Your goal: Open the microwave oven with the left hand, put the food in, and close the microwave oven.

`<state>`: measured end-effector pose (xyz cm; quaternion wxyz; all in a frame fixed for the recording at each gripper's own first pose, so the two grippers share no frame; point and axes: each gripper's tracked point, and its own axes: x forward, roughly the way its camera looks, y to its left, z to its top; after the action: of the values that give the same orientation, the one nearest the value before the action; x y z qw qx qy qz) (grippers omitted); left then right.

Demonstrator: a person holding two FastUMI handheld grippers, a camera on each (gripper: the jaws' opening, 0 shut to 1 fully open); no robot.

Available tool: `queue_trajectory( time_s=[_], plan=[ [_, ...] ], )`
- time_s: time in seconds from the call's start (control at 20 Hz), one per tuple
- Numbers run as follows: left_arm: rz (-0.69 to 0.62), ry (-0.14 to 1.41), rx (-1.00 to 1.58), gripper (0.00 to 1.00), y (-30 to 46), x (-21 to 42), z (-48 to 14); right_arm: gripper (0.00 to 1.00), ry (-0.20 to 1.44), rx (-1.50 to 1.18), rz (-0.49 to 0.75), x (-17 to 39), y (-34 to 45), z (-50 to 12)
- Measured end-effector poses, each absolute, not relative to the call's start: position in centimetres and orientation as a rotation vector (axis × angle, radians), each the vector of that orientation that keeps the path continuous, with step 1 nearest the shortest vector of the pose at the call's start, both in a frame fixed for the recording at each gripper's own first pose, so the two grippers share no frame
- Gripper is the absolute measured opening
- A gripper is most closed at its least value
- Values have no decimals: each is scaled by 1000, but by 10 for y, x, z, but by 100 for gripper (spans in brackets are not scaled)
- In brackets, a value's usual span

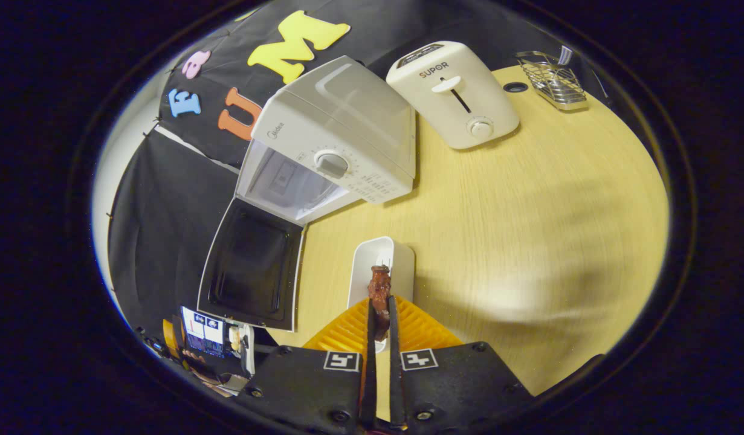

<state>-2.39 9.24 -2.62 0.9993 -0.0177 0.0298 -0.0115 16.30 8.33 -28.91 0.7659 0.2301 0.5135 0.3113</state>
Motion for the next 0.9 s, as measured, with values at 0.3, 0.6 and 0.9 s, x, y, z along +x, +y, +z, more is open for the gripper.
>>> queue_trajectory(
  time_s=[0.3, 0.6, 0.9],
  plan=[
    [-27, 27, -56, 93, 100, -42, -20, 8, 986, 356, 665, 135, 83, -239],
    [23, -27, 4, 94, 116, -67, -6, 8, 780, 77, 650, 102, 101, -184],
    [-32, -26, -22, 93, 106, -68, -13, 8, 622, -130, 565, 110, 149, -174]
  ],
)
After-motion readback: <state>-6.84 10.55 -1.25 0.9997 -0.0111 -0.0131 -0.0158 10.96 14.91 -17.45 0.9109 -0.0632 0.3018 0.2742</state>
